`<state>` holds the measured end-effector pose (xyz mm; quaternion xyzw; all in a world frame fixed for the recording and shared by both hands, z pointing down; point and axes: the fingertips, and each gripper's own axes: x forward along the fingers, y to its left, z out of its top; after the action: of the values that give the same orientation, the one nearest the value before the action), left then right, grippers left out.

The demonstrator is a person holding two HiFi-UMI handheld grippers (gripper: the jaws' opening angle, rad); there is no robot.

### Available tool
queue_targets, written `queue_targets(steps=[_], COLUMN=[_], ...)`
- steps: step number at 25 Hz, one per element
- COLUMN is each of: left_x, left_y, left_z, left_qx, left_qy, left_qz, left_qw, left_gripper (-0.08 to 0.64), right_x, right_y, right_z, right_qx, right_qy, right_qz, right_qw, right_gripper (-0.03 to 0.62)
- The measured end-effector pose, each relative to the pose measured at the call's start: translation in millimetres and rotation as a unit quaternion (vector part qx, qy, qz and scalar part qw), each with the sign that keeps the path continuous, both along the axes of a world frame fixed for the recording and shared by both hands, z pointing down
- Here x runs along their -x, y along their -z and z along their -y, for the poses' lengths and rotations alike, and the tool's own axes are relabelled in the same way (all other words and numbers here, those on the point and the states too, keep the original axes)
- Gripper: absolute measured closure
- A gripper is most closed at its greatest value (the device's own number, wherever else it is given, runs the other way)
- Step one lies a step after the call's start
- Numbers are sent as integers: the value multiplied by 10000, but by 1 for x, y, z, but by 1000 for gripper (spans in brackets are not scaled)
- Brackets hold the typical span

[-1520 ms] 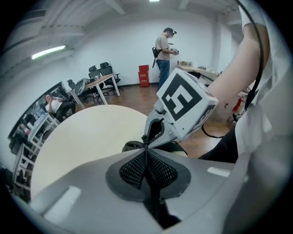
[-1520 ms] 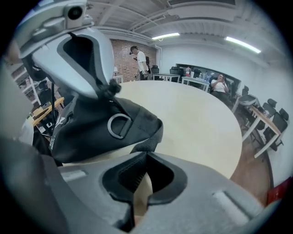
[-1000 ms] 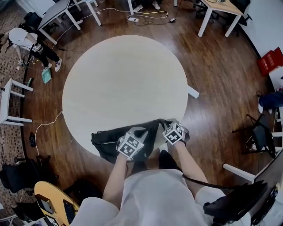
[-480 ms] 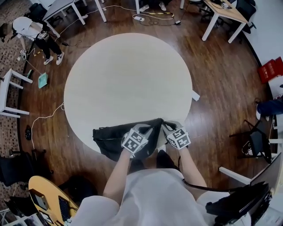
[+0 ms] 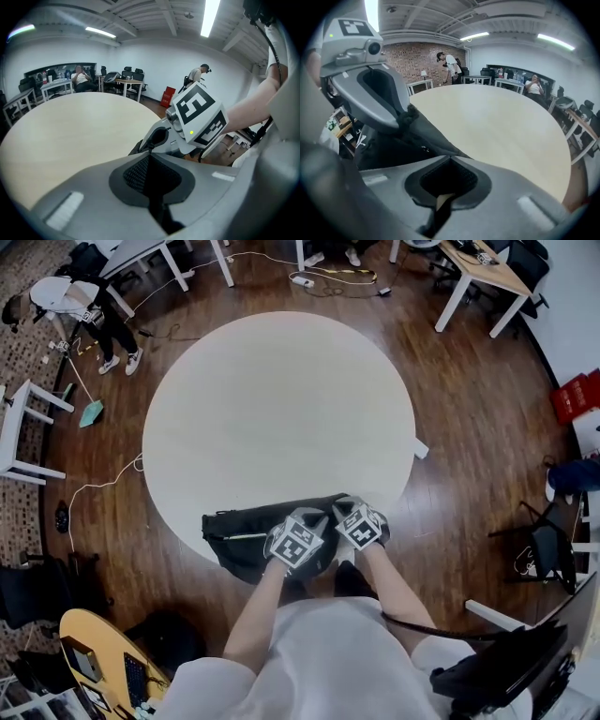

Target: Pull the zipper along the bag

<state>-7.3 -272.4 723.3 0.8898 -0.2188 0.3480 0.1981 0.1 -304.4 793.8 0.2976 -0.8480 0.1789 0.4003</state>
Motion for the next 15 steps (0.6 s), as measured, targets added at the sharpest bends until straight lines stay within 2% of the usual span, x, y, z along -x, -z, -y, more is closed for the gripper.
queue_targets(steps=[4,8,11,13,15], left_x=[18,37,44,45,39], left_y=[5,9,5,6,7], left_z=[-14,-23,-28,-31,-40], left_qx=[8,22,-68,-210,-575], left_qy=[90,604,836,758,335], left_qz=[78,-119,-171,-10,375], left_qw=[9999,9981,9963,9969,9971], left_gripper=[545,545,545,545,545], right_x=[-4,-2,0,1,2], right_y=[-3,-4,-7,-6,-6], right_z=[2,1,1,0,0], right_qx=[18,71,125,169,250], right_qy=[-78,-184,-441,-594,-746], right_qz=[-132,-70,28,46,111], right_qw=[9999,9998,9989,9981,9968], right_gripper=[600,600,600,600,600])
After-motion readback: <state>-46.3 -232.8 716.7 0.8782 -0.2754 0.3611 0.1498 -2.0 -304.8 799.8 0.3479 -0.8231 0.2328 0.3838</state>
